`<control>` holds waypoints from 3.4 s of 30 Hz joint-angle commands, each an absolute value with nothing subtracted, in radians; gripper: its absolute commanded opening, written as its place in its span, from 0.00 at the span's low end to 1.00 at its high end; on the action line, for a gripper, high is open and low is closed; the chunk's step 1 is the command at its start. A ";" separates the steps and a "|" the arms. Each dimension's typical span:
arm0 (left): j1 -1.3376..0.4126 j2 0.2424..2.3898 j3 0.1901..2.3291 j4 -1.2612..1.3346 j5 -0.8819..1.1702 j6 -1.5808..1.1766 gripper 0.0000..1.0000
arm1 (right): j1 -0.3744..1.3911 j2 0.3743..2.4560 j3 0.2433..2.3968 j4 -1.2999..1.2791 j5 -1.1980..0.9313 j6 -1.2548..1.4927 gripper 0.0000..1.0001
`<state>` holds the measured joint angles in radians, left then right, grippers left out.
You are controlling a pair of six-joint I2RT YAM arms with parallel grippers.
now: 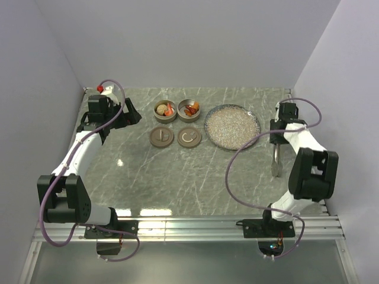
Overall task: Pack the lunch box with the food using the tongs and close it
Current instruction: Put down the clamp, then pick up the lid of the lunch box with the left arm
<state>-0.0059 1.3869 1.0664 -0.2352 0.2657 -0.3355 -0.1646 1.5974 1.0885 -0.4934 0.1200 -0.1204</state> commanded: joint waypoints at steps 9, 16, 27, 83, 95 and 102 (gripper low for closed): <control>-0.002 1.394 1.135 -0.267 0.215 -0.333 0.99 | -0.172 1.848 1.350 -0.449 0.173 -0.084 0.44; 0.020 1.404 1.143 -0.270 0.199 -0.341 0.99 | -0.172 1.914 1.422 -0.473 0.175 -0.075 0.52; 0.020 1.436 1.163 -0.264 0.206 -0.342 1.00 | -0.172 1.904 1.430 -0.468 0.155 -0.087 0.67; -0.370 1.811 1.238 -0.144 0.003 -0.430 0.82 | -0.147 1.457 1.370 -0.313 -0.146 0.132 0.85; -0.370 1.878 1.293 -0.212 -0.092 -0.442 0.50 | -0.147 1.485 1.390 -0.308 -0.161 0.138 0.82; -0.371 1.894 1.293 -0.241 -0.077 -0.451 0.33 | -0.147 1.476 1.365 -0.304 -0.160 0.132 0.81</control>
<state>-0.3653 1.8809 1.2591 -0.2283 -0.0769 -0.4419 -0.1501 1.4803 1.3697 -0.3504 -0.1516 0.1329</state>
